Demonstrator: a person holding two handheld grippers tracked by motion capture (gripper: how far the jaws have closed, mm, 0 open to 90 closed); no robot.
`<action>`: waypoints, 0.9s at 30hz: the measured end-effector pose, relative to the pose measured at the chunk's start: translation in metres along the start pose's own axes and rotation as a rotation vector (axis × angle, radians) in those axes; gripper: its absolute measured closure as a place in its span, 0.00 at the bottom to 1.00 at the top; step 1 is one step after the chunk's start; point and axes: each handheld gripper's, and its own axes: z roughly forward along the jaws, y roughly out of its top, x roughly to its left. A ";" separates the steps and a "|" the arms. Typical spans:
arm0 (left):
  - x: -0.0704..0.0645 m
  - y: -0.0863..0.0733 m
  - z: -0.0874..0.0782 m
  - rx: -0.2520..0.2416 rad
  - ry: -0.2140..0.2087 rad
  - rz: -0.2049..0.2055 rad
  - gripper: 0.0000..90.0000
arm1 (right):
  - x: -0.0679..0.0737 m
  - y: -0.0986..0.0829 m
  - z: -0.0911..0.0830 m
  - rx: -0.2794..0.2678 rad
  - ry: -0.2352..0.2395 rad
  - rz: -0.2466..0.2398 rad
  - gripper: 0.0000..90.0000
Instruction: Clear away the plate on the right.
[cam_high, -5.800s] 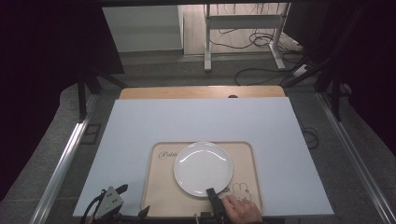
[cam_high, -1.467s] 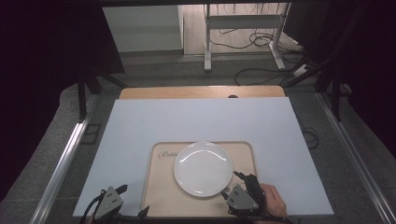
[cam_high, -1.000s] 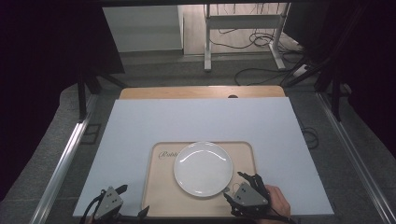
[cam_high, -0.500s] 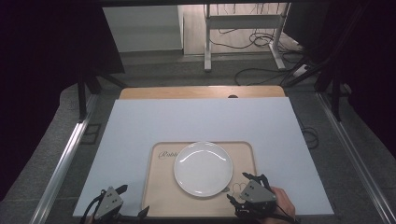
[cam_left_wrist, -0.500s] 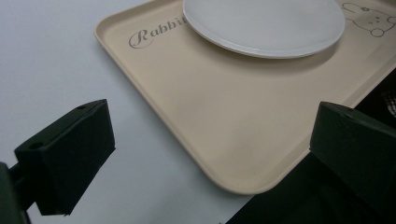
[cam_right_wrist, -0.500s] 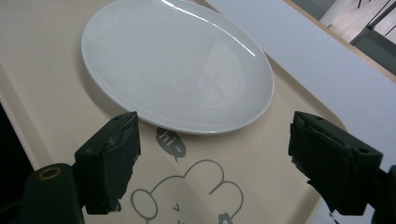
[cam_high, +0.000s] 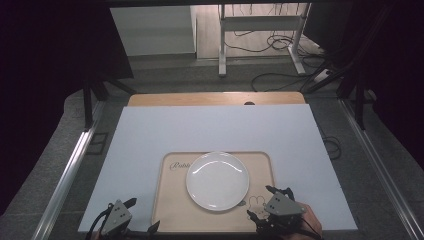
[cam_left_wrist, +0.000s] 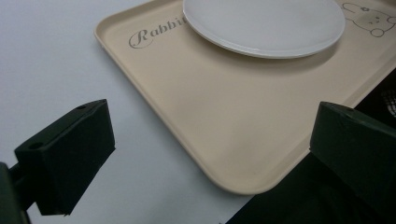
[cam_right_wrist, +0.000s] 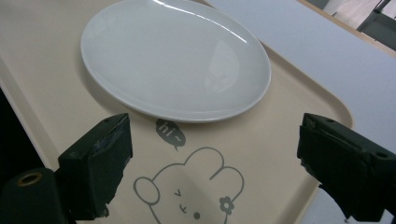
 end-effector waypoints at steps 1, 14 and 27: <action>0.000 0.000 0.000 0.000 0.000 0.000 0.00 | 0.000 -0.001 0.000 -0.001 0.000 0.003 0.10; 0.000 0.000 0.000 -0.001 0.000 -0.001 0.00 | -0.010 -0.011 -0.013 -0.021 0.004 0.076 0.06; 0.000 0.000 0.000 -0.001 -0.001 -0.001 0.00 | -0.023 -0.026 -0.033 -0.070 -0.008 0.172 0.05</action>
